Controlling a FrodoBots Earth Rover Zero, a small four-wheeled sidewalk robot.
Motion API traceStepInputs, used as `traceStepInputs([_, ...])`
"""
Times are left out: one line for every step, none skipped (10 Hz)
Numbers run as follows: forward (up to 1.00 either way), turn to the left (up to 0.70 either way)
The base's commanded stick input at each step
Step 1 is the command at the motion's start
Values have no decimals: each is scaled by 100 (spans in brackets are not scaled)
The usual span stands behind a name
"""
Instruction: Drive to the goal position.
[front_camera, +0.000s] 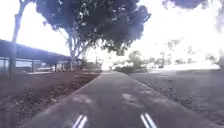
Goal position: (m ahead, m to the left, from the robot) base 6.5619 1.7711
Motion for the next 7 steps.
traceStepInputs([100, 0])
traceStepInputs([100, 0])
traceStepInputs([100, 0])
traceStepInputs([100, 0])
traceStepInputs([100, 0])
traceStepInputs([100, 0])
traceStepInputs([100, 0])
